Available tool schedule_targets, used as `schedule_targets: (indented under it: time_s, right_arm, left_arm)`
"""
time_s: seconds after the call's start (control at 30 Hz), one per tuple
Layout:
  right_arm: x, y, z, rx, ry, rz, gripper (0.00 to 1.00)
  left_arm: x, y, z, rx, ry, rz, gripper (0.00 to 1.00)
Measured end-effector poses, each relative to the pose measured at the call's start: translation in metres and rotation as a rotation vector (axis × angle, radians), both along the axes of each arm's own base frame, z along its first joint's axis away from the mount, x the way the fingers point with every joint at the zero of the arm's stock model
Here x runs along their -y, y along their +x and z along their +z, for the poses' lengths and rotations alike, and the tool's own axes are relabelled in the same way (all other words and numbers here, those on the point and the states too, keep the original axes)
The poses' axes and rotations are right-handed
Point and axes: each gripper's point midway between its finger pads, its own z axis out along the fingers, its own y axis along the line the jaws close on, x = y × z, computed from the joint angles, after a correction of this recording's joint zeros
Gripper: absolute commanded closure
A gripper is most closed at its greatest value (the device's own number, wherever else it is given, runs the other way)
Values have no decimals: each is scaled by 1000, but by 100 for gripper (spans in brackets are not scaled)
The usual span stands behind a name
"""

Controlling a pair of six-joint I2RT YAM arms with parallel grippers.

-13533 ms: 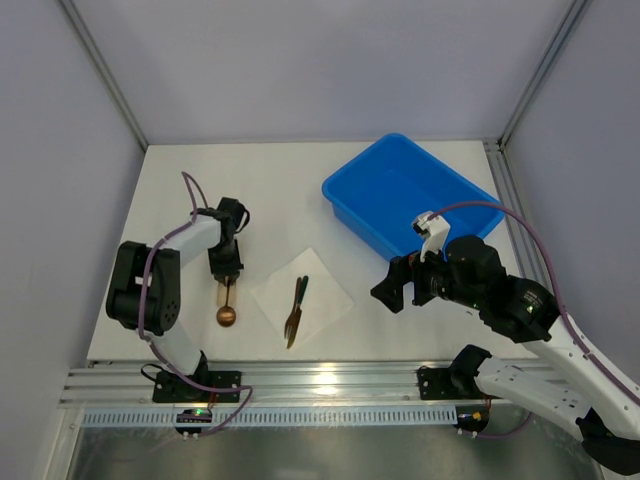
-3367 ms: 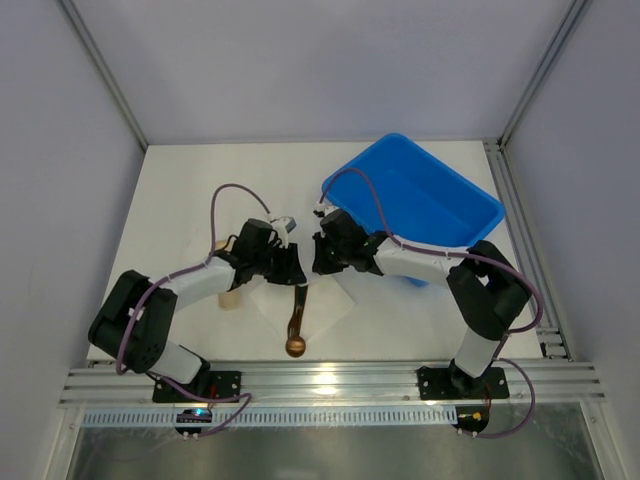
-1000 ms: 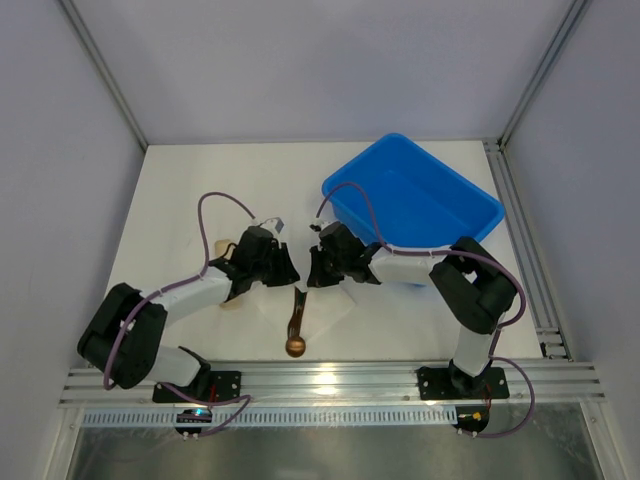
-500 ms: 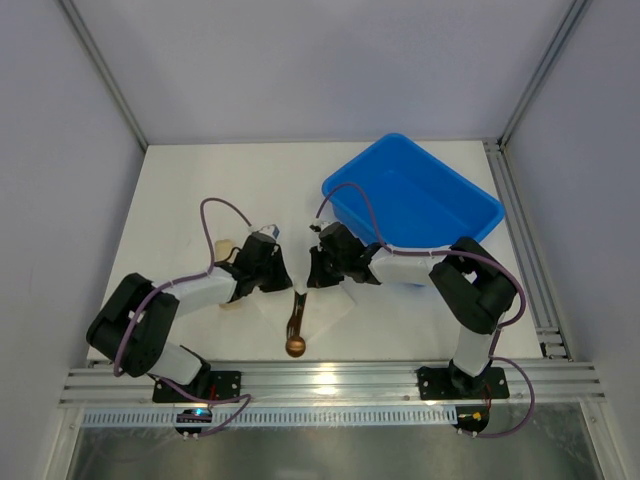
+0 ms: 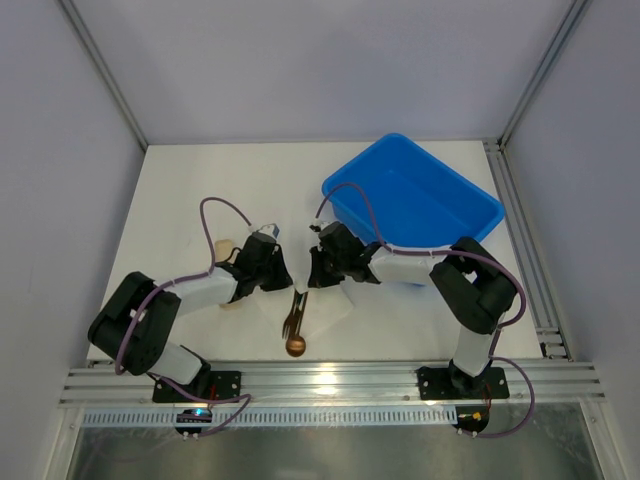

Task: Place the utensils on the paper napkin and roll it up
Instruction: Roll the napkin at the center of the board.

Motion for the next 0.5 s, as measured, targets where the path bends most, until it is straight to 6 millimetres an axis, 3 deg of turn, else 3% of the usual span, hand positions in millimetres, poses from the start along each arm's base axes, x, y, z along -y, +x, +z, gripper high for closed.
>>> schedule_targets:
  time_s: [0.5]
  right_arm:
    - [18, 18, 7, 23, -22, -32, 96]
  left_arm:
    - [0, 0, 0, 0, -2, 0, 96]
